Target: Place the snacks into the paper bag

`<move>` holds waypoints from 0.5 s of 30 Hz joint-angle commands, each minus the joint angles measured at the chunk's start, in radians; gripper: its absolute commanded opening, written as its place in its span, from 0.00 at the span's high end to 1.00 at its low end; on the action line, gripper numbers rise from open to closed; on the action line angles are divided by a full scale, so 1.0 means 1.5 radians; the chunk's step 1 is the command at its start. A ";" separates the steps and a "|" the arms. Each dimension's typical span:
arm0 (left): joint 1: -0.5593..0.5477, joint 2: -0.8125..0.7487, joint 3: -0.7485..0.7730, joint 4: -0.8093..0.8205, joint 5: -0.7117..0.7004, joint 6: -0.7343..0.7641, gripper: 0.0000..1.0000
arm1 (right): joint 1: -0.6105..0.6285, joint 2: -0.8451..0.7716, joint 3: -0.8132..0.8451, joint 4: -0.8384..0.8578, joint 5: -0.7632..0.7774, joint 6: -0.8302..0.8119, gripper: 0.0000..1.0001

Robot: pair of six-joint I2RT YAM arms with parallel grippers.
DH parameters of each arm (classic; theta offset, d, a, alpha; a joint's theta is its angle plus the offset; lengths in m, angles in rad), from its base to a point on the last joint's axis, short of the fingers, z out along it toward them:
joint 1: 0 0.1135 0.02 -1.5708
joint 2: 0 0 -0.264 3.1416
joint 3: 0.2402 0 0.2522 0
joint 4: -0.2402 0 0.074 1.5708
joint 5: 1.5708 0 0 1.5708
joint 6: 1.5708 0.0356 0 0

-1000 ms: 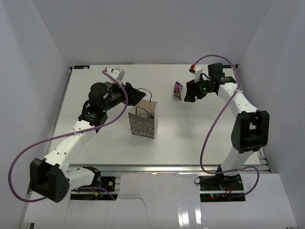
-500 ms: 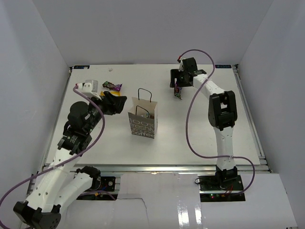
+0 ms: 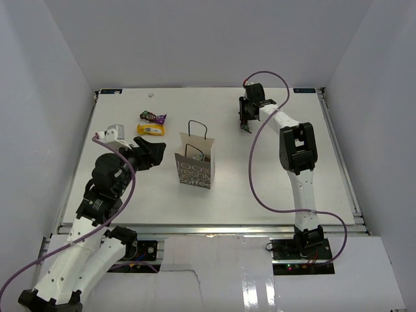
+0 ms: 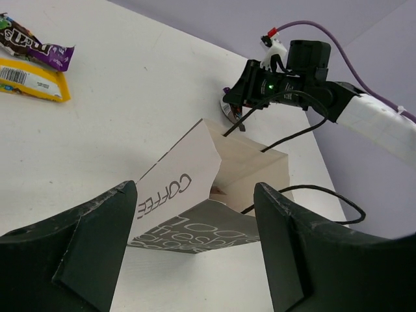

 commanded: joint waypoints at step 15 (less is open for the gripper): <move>-0.001 0.016 -0.060 0.051 -0.015 -0.013 0.17 | -0.062 -0.292 -0.168 0.036 -0.830 -0.278 0.72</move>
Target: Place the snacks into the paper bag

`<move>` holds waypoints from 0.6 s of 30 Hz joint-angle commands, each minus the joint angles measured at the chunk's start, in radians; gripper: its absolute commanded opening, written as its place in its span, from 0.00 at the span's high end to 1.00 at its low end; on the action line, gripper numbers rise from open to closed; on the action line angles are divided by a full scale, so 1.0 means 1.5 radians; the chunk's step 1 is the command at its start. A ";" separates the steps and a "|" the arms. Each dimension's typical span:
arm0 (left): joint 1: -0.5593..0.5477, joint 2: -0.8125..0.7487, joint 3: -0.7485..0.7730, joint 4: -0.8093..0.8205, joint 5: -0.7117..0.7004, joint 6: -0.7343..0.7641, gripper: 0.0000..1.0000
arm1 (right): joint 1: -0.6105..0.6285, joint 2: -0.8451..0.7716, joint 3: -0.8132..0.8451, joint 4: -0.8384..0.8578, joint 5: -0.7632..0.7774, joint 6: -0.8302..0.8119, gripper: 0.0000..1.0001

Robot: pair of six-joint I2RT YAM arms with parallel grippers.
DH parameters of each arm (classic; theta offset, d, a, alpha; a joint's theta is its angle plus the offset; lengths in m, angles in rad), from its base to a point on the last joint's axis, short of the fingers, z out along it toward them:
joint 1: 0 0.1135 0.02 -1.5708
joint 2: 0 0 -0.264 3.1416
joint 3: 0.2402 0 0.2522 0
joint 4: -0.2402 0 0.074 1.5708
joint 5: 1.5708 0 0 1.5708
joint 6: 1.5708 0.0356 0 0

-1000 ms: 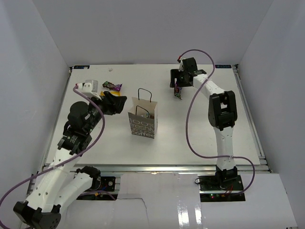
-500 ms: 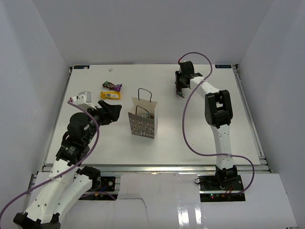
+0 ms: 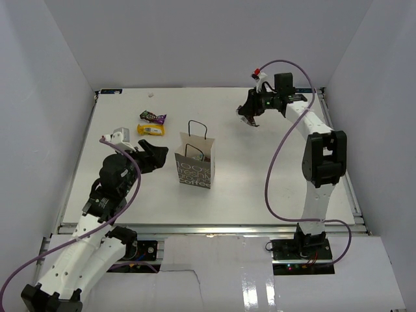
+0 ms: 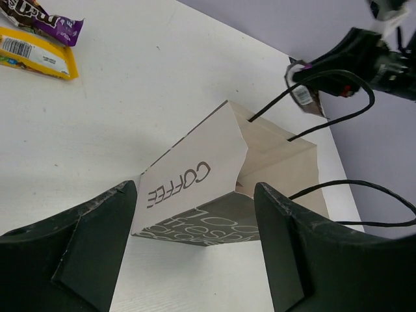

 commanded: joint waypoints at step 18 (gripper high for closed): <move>-0.001 -0.028 -0.019 0.025 -0.017 -0.005 0.17 | 0.235 -0.194 0.196 -0.240 -0.415 -0.418 0.71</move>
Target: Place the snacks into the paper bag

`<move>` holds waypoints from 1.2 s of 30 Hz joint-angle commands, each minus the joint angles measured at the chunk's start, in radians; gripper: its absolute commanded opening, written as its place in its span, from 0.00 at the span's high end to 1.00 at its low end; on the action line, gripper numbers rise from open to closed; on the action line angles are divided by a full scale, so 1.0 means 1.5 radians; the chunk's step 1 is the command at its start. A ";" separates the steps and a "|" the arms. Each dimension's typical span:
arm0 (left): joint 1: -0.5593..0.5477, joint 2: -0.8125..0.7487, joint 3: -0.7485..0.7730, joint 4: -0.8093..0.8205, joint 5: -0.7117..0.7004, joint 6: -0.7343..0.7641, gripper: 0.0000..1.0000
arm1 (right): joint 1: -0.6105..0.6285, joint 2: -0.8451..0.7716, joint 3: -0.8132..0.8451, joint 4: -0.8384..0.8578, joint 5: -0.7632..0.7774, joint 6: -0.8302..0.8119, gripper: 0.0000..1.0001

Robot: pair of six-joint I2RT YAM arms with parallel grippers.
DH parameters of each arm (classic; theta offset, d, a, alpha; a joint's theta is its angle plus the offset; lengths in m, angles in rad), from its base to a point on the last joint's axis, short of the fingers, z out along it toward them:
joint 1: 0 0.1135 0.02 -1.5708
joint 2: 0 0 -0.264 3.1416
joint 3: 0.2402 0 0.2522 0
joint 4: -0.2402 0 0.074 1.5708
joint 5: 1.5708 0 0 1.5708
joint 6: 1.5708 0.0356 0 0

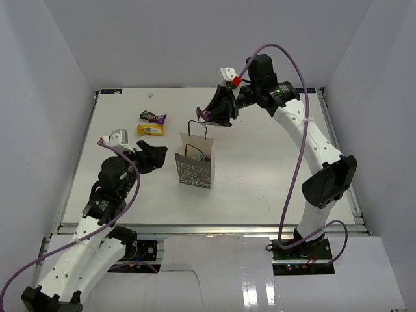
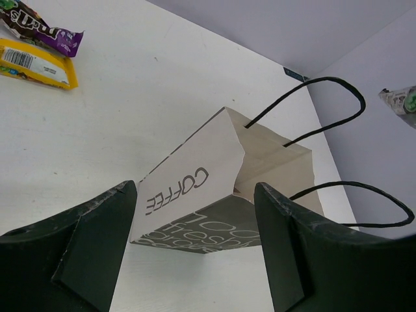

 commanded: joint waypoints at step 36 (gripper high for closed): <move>-0.001 -0.026 0.004 -0.033 -0.044 -0.036 0.14 | 0.124 0.006 -0.141 0.149 0.149 0.043 0.61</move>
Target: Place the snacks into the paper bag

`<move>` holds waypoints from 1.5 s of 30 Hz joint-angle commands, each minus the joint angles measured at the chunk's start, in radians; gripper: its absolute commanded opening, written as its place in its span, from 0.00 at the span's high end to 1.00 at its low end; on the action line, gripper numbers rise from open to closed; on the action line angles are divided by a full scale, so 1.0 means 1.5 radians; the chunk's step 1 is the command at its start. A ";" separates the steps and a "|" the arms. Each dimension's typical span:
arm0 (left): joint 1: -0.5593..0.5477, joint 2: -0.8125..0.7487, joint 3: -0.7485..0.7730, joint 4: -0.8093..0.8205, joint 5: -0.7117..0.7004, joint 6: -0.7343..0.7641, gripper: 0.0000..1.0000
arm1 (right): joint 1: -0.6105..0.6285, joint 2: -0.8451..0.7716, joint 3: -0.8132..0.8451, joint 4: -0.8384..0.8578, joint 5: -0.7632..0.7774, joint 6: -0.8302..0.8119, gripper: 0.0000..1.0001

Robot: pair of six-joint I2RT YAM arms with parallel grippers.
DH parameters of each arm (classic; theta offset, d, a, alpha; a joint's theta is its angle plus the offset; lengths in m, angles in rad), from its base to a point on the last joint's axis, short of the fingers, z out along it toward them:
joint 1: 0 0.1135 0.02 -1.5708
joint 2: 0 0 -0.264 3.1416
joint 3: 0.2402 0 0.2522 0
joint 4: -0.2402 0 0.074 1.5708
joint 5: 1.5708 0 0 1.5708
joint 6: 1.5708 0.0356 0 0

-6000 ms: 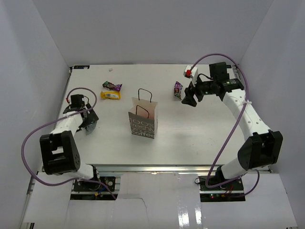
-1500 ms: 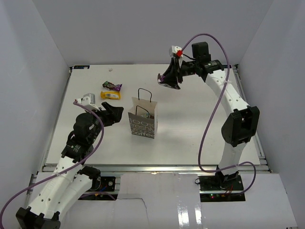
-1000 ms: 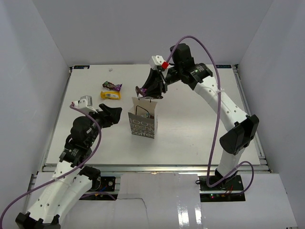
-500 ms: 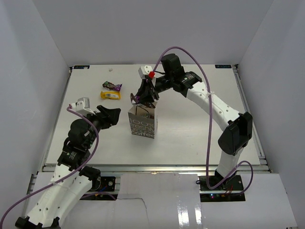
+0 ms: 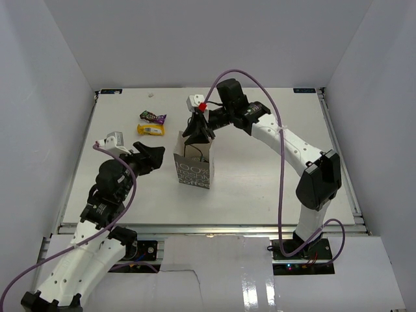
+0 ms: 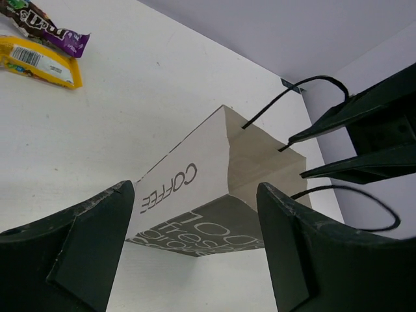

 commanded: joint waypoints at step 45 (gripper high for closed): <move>0.312 0.993 0.502 0.010 0.110 -0.420 0.47 | -0.371 -0.142 -0.254 -0.074 0.080 0.014 0.10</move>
